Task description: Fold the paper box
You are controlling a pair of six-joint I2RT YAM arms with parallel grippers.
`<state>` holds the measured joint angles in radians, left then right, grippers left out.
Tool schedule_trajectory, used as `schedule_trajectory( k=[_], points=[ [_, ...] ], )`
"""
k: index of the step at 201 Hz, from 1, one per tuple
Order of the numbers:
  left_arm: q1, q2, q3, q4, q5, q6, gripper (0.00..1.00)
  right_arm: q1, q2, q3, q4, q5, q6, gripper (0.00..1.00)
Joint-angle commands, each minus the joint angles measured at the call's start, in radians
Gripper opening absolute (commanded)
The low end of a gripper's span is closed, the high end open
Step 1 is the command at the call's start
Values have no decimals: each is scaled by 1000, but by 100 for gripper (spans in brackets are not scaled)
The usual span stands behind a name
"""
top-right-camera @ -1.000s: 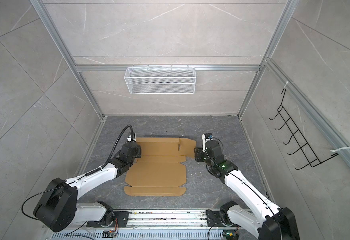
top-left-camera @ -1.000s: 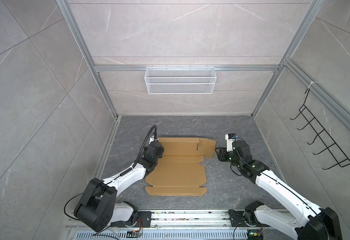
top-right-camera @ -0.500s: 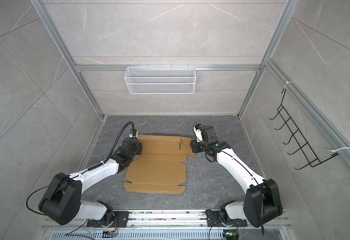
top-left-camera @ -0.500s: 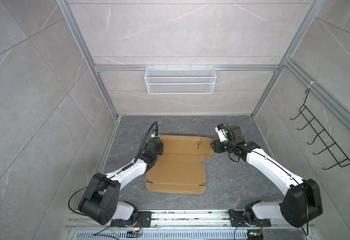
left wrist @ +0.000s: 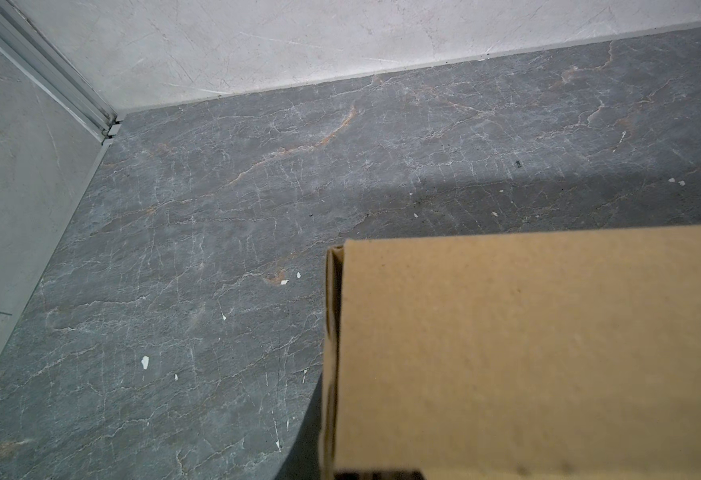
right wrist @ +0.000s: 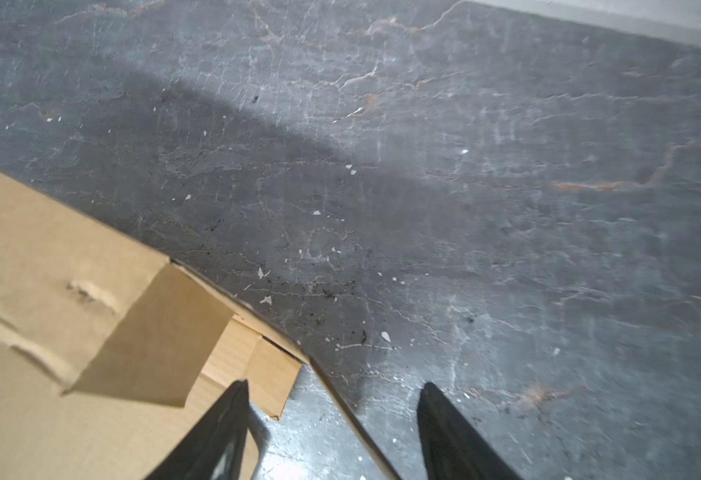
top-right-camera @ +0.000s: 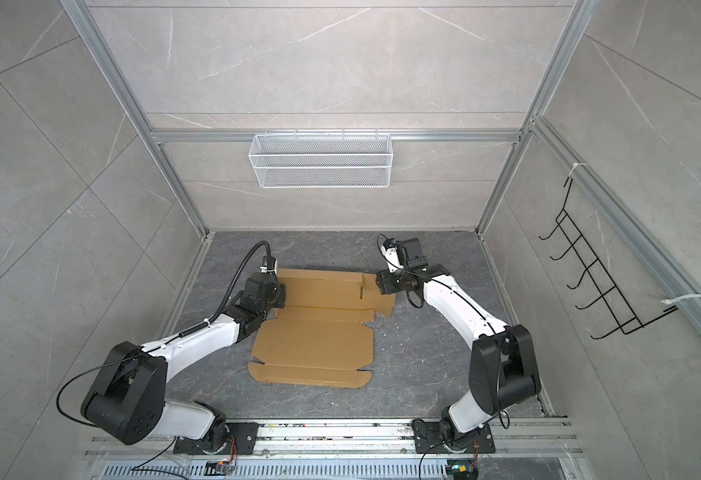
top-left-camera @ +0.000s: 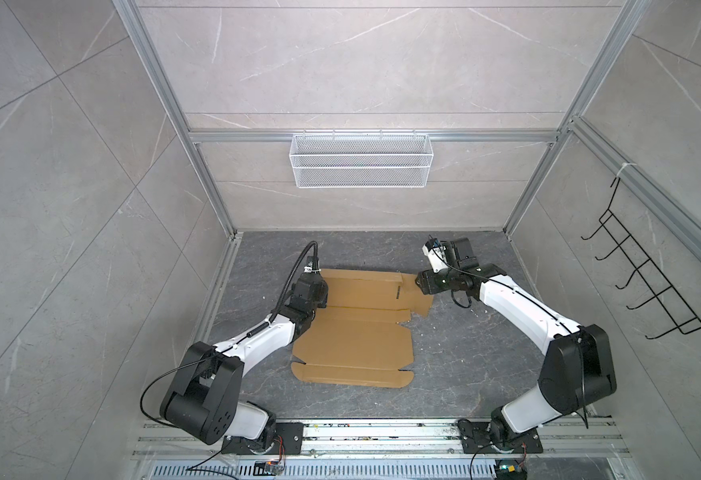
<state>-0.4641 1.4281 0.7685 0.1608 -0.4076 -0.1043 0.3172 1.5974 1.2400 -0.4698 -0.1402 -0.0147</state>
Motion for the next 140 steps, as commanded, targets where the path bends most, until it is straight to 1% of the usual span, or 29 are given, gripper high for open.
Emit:
schedule_trajectory(
  k=[1, 32, 61, 86, 114, 140],
  points=[
    [4, 2, 21, -7, 1, 38, 11, -8, 29, 45, -58, -69, -66, 64],
    [4, 5, 25, -7, 5, 28, 11, -8, 15, 39, -71, -102, -85, 58],
    [4, 0, 26, -8, 6, 10, 11, -8, -16, 3, -58, -68, -61, 53],
    [4, -1, 25, -9, 12, -11, 11, -5, -58, -51, -29, -33, -31, 46],
    [4, 4, 26, -10, 20, -35, 11, -1, -111, -105, 7, -26, 2, 35],
    [4, 5, 22, -9, 23, -53, 11, 13, -144, -128, 3, -20, 15, 23]
  ],
)
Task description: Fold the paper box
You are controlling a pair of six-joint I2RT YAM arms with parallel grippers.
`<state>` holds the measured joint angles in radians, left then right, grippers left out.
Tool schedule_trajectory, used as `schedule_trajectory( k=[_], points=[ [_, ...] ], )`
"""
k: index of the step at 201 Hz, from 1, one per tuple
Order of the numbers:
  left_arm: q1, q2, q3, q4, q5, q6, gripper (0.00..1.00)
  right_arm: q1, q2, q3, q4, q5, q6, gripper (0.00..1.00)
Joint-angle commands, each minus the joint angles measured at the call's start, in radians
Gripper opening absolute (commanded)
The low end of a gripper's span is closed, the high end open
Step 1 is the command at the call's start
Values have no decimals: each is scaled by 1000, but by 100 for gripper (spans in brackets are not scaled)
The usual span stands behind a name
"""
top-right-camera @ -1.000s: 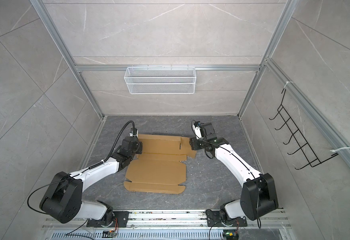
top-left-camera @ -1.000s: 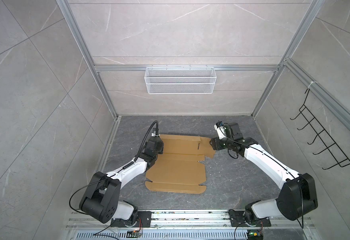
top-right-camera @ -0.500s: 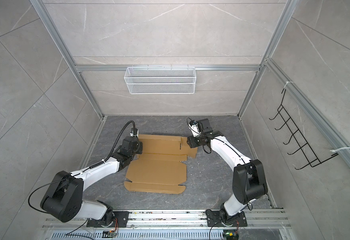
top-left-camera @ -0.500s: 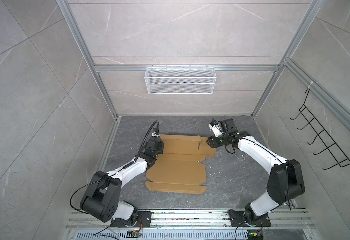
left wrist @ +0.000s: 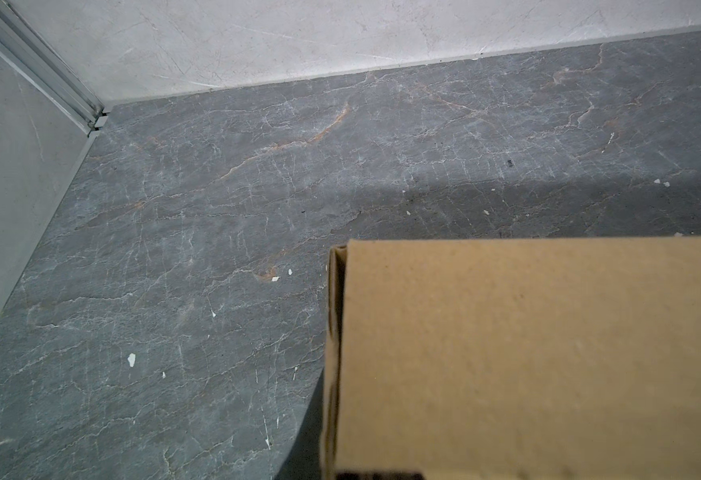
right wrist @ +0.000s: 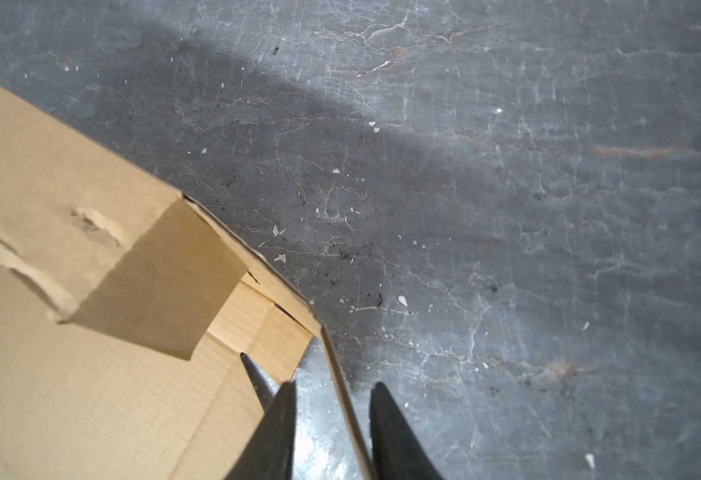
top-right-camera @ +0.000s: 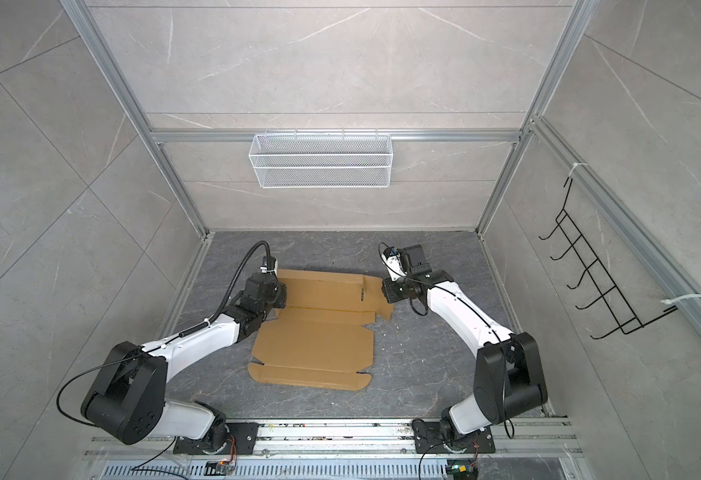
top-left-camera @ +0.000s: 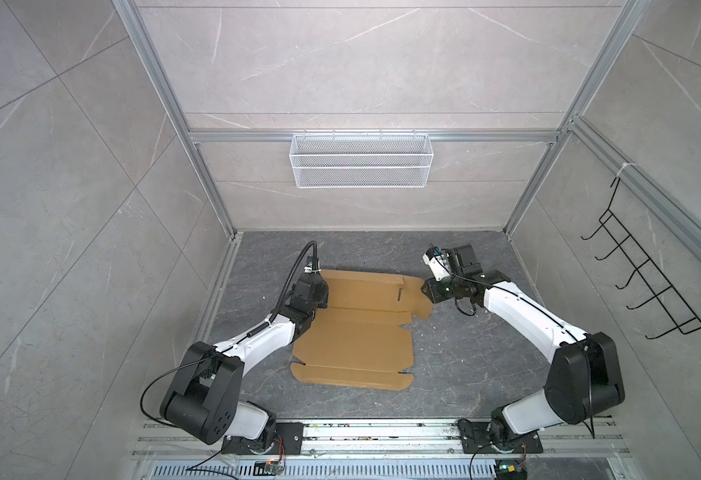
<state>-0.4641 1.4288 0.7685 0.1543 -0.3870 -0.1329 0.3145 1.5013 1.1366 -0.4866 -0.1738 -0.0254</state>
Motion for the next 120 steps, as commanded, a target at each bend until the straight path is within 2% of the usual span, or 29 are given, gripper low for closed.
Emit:
schedule_trajectory(
  k=[1, 28, 83, 120],
  points=[
    [4, 4, 22, -3, 2, -24, 11, 17, -49, -25, 19, 14, 25, 22],
    [3, -1, 13, 1, 0, -41, 11, 45, -74, -39, -1, 37, 39, 15],
    [3, -18, -2, 17, 5, -86, 10, 107, -152, -98, 32, 19, 157, 14],
    [3, -21, 1, 22, 7, -84, 10, 195, -163, -114, 59, 71, 198, 13]
  ],
)
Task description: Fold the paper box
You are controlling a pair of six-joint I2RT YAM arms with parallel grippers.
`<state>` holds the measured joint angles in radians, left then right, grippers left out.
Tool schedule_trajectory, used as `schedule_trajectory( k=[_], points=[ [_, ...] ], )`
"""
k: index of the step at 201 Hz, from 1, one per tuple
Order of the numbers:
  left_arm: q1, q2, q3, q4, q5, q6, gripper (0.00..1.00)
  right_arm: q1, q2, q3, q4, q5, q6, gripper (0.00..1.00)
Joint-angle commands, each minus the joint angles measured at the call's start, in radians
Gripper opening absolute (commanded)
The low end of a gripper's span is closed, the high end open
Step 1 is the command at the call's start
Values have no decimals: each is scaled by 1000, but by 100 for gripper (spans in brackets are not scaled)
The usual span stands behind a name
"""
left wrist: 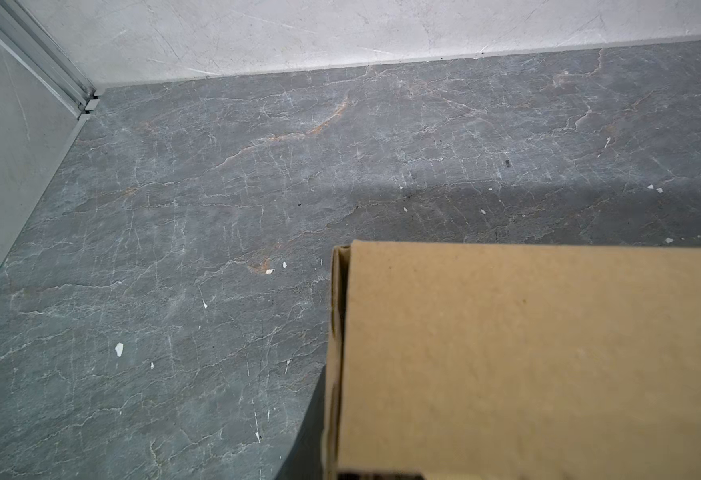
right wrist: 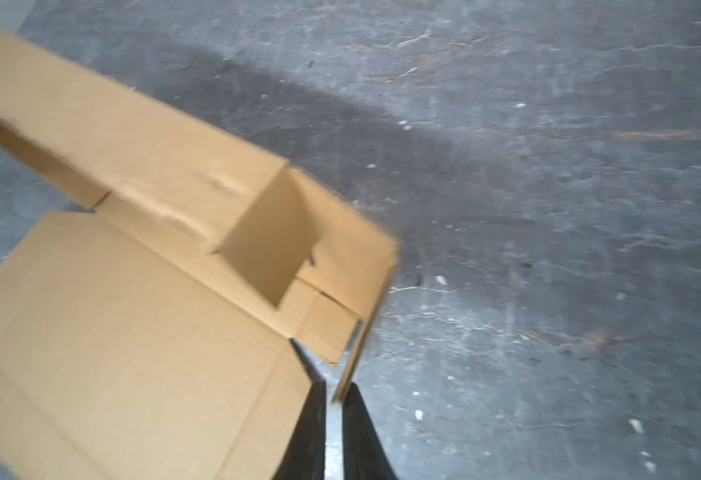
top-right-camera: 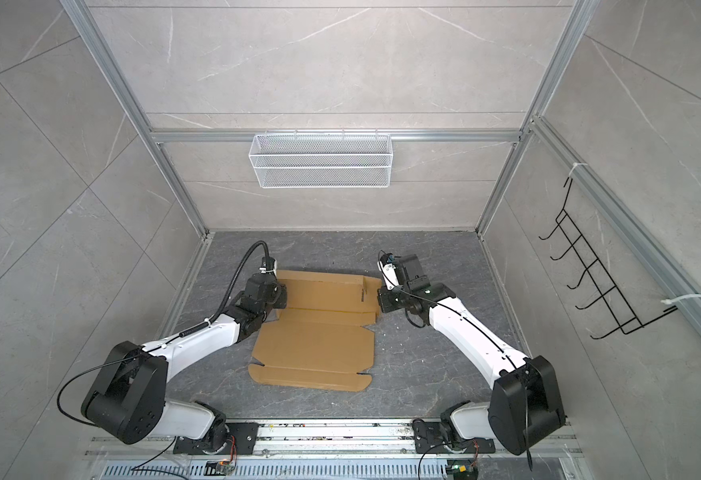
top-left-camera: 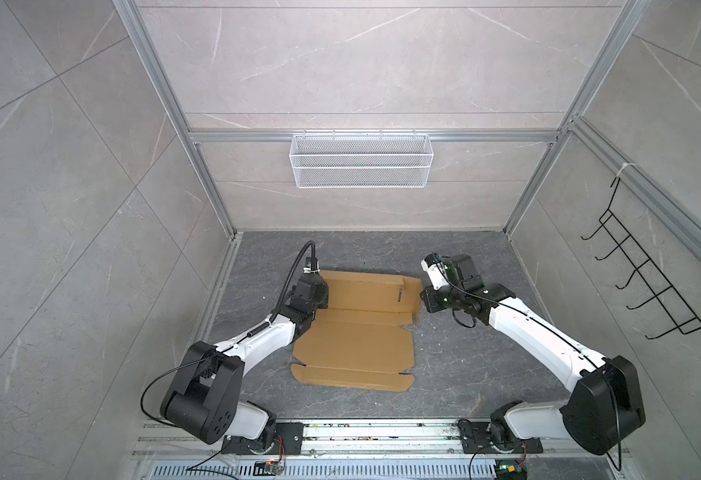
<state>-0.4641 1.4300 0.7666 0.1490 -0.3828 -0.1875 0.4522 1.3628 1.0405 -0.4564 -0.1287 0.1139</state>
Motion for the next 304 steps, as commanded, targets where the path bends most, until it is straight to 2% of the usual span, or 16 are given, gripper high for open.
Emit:
schedule_trajectory(
  k=[1, 35, 68, 102, 130, 150, 162, 188, 245, 304],
  points=[
    [3, -22, 3, 27, 2, -29, 10, 59, -24, -19, 30, 26, 58, 13],
    [3, -21, -3, 30, 1, -30, 10, 107, -24, -32, 32, 52, 72, 13],
    [2, -23, -7, 35, -5, 0, 10, 90, -58, -30, 12, 47, 70, 16],
    [4, -28, 5, 35, 47, 90, 10, 36, -29, 128, -136, 135, -29, 30],
    [20, -34, 11, 35, 77, 130, 10, -10, 41, 284, -276, 248, -138, 49],
    [35, -28, 15, 41, 113, 137, 10, -17, 97, 365, -352, 281, -217, 58],
    [41, -17, 22, 42, 140, 148, 10, -17, 117, 390, -360, 260, -257, 61],
    [44, 7, 47, 36, 179, 179, 10, -17, 171, 458, -406, 197, -313, 62],
    [44, 23, 67, 21, 171, 192, 10, -20, 293, 490, -414, 116, -353, 61],
    [43, 25, 66, 20, 169, 178, 10, -26, 375, 483, -411, 129, -368, 57]
  ],
)
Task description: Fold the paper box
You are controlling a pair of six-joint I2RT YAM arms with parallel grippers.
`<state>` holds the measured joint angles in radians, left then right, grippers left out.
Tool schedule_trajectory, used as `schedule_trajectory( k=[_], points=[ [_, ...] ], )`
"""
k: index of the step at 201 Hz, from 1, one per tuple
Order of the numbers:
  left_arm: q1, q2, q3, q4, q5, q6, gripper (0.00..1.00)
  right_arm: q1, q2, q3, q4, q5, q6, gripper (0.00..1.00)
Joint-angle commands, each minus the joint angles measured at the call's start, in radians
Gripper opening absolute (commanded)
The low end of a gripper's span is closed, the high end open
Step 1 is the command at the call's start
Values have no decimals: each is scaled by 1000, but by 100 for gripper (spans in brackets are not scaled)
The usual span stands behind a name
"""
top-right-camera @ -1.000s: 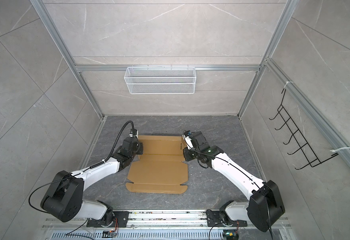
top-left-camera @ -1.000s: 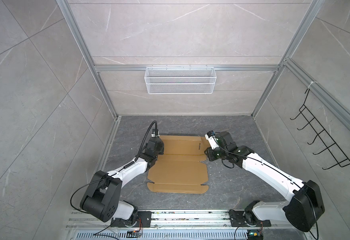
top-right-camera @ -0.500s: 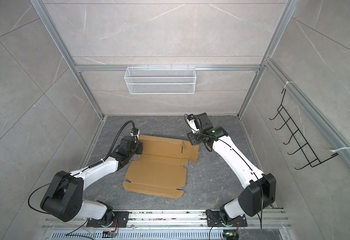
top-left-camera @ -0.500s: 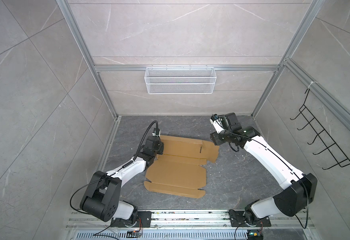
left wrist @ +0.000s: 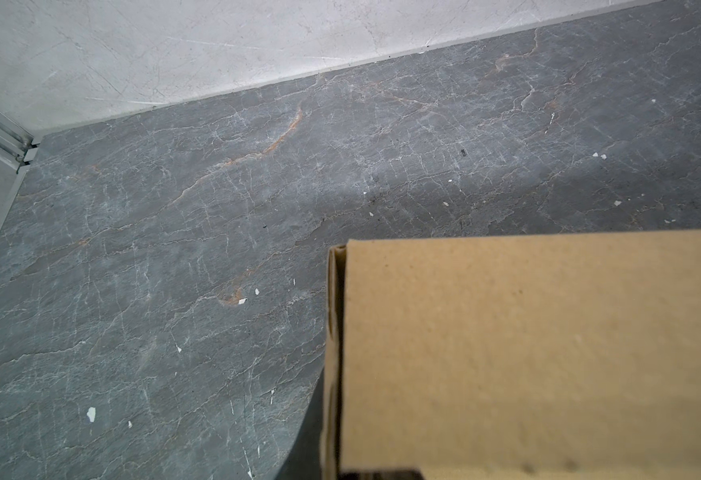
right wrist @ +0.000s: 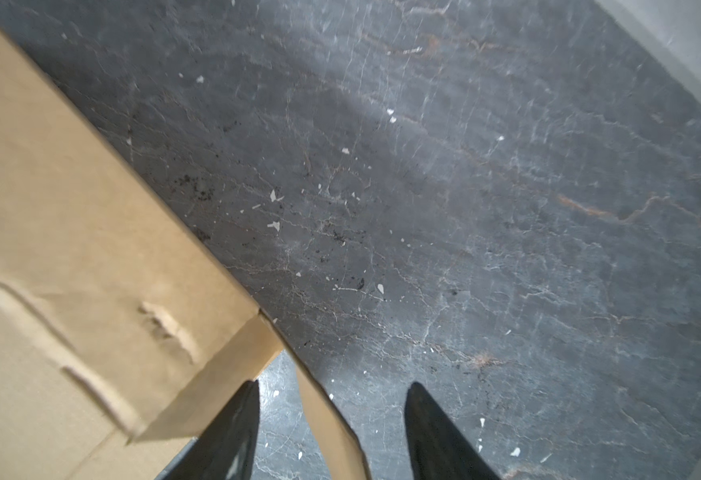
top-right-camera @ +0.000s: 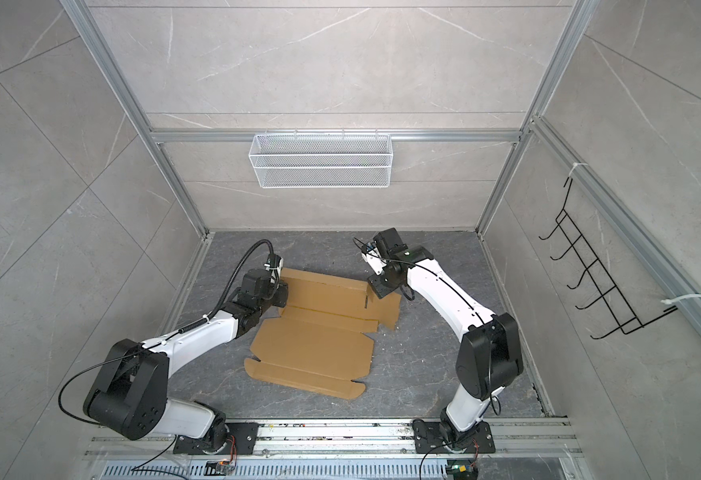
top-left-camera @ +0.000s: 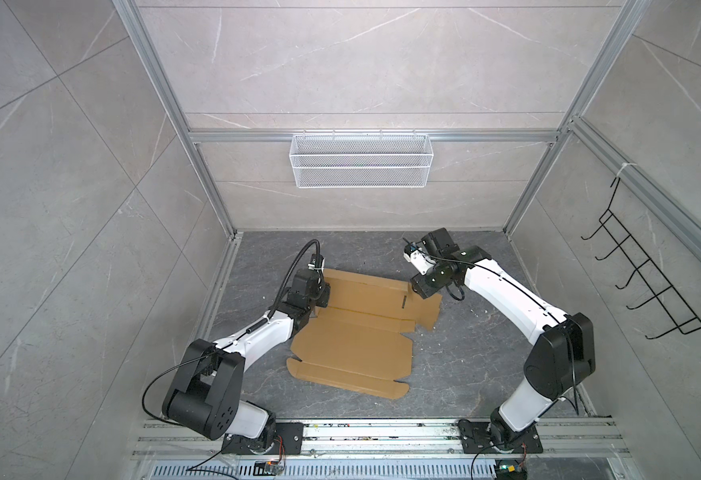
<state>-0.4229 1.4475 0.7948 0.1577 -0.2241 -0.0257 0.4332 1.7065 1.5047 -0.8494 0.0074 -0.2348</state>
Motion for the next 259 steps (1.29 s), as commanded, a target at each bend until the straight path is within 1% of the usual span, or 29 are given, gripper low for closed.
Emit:
schedule_trajectory(
  k=[1, 36, 51, 60, 77, 98, 119, 134, 176, 223, 259],
  points=[
    [2, 8, 38, 10, 10, 16, 10, -7, 33, 18, -19, -7, -20, 57],
    [3, 8, 39, 10, 8, 15, 10, -10, 51, 13, -17, -44, -10, 50],
    [3, 8, 40, 9, 6, 8, 10, -10, 48, 1, -19, -51, 1, 46],
    [3, 7, 40, 9, 8, 2, 10, -10, 43, -5, -18, -50, 10, 43],
    [2, 2, 40, 9, 12, -19, 10, -10, 31, -7, -26, -45, 38, 32],
    [3, -8, 35, 13, 18, -50, 10, -10, 11, -28, -27, -74, 71, 25],
    [2, -24, 28, 15, 17, -78, 10, -10, -11, -53, -28, -81, 95, 22],
    [3, -38, 23, 15, 12, -100, 10, -10, -28, -63, -31, -114, 122, 20],
    [-1, -72, 7, 29, 10, -169, 10, -8, -89, -103, -4, -166, 224, 14],
    [0, -90, 7, 42, 2, -189, 10, 8, -128, -96, -11, -161, 266, 12],
    [-2, -94, -4, 61, -7, -208, 10, 53, -130, -109, 15, -134, 350, 12]
  ],
)
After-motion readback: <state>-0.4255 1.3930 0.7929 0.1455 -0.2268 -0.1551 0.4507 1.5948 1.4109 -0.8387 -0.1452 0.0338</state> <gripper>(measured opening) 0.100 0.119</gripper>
